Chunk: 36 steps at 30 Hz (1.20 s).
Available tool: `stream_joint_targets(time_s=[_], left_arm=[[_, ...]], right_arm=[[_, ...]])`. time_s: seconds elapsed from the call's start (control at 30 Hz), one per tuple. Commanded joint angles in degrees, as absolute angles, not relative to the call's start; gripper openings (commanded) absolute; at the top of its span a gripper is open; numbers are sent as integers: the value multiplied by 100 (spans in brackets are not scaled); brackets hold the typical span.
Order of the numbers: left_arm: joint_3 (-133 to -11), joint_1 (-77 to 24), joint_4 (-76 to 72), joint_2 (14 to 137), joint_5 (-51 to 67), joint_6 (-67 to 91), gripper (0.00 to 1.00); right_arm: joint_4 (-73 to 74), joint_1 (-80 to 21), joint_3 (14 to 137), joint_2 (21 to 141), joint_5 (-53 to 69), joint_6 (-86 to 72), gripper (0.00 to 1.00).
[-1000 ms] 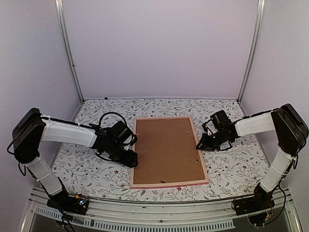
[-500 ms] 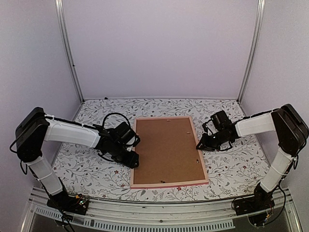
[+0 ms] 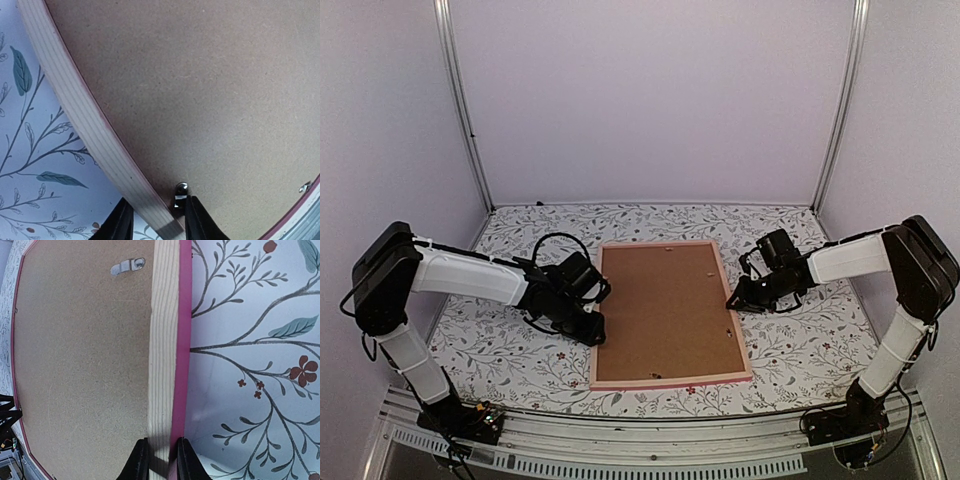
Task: Put the photo into the frame
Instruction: Press the fastener onto the backboard.
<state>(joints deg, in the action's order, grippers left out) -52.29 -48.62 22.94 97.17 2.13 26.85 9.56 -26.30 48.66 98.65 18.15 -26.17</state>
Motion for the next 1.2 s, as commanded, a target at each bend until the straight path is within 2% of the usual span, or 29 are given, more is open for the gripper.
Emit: stream_joint_targets(time_s=[0.0, 0.3, 0.87, 0.93, 1.07, 1.17], left_arm=[[-5191, -4913, 2212, 9792, 193, 2646, 33], [-5095, -4899, 1996, 9674, 348, 2534, 24], [-4788, -4555, 1552, 9402, 1009, 2592, 18], [-4812, -4557, 1566, 9408, 1019, 2592, 23], [-4842, -4553, 1549, 9374, 1064, 2612, 44], [-4867, -4563, 1553, 9384, 1084, 2615, 53]], right_arm=[[1035, -2681, 4667, 9956, 1863, -2616, 14], [1026, -2681, 4641, 9954, 1855, -2619, 13], [1020, -2686, 4698, 10046, 1881, -2568, 11], [1004, -2681, 4702, 10061, 1894, -2566, 11], [989, -2681, 4720, 10110, 1922, -2549, 11], [969, -2681, 4721, 10133, 1925, -2541, 11]])
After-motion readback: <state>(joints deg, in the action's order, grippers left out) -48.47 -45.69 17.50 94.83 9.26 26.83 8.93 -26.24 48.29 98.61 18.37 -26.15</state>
